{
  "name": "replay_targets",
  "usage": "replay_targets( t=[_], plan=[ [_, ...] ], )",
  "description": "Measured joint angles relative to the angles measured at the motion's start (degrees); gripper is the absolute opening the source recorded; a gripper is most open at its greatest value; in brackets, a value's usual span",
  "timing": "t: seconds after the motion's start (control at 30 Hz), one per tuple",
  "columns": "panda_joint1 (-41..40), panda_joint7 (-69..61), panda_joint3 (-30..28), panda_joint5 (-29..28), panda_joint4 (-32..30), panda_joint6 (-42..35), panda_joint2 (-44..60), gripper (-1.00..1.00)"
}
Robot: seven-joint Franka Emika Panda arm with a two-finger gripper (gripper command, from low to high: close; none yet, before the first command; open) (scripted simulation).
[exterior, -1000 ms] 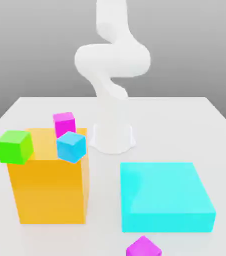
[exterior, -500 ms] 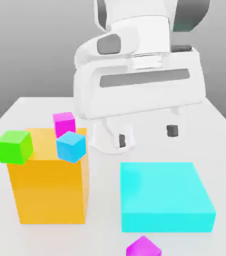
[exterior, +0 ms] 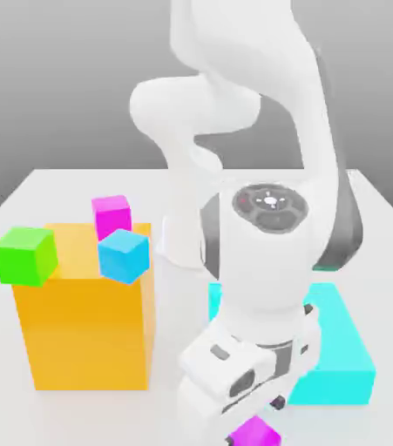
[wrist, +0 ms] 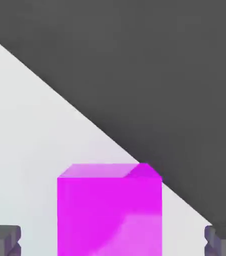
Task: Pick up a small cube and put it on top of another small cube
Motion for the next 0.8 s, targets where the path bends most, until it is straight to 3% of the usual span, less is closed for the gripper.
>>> replay_targets(
  t=[0.23,0.5,0.8],
  plan=[
    [-0.1,0.0,0.1,0.0,0.0,0.1,0.2,-1.00],
    [1.2,2.6,-1.9,-2.1,0.9,-10.4,-10.9,-1.00],
    [-4.3,11.4,-5.8,-3.7,-5.1,-22.5,-29.0,-1.00]
  ],
)
